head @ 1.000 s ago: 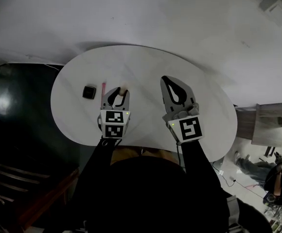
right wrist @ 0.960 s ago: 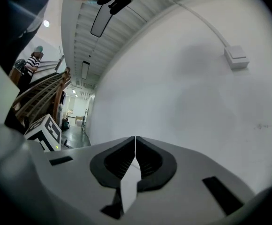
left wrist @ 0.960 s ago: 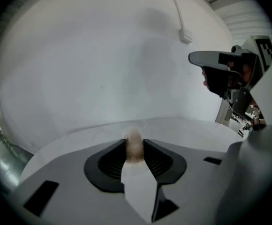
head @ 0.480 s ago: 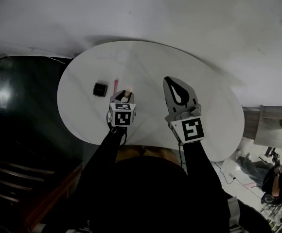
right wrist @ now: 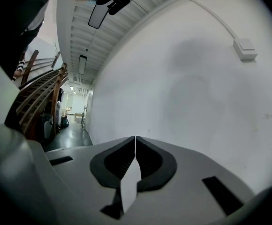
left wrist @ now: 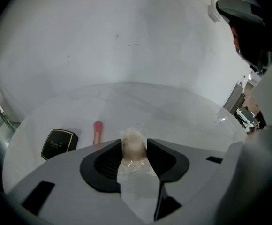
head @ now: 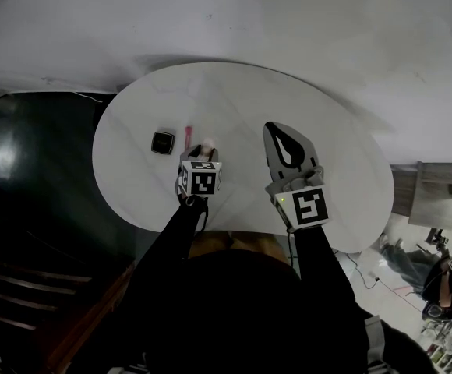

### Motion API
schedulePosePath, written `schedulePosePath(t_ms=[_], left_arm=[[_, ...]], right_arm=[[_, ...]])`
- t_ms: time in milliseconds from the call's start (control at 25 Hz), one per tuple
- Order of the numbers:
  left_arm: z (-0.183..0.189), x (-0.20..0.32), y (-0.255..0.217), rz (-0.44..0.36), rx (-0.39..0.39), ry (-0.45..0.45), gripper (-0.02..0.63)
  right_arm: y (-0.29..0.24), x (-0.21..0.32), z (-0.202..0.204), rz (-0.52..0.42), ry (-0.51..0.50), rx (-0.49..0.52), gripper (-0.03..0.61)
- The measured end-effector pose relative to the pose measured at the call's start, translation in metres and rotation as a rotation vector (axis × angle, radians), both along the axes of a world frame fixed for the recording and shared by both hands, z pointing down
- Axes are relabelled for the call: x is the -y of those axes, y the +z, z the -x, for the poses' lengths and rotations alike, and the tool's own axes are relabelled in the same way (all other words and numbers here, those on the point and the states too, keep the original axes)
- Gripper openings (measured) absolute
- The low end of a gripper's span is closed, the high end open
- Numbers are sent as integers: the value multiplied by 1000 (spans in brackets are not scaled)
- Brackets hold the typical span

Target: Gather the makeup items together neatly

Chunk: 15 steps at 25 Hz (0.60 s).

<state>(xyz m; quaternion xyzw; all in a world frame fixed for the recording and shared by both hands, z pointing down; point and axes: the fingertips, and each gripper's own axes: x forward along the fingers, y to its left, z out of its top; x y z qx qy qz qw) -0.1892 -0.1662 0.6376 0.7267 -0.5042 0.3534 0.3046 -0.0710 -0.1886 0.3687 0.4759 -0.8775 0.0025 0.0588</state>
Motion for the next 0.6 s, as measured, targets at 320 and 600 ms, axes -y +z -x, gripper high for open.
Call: schedulePosePath(t_ms=[320, 600], left_arm=[[-3, -5, -15, -31, -16, 55, 232], [24, 0, -67, -178, 4, 54, 232]], right_arm=[[-6, -2, -6, -9, 31, -19, 28], [-8, -2, 11, -27, 8, -24, 28]])
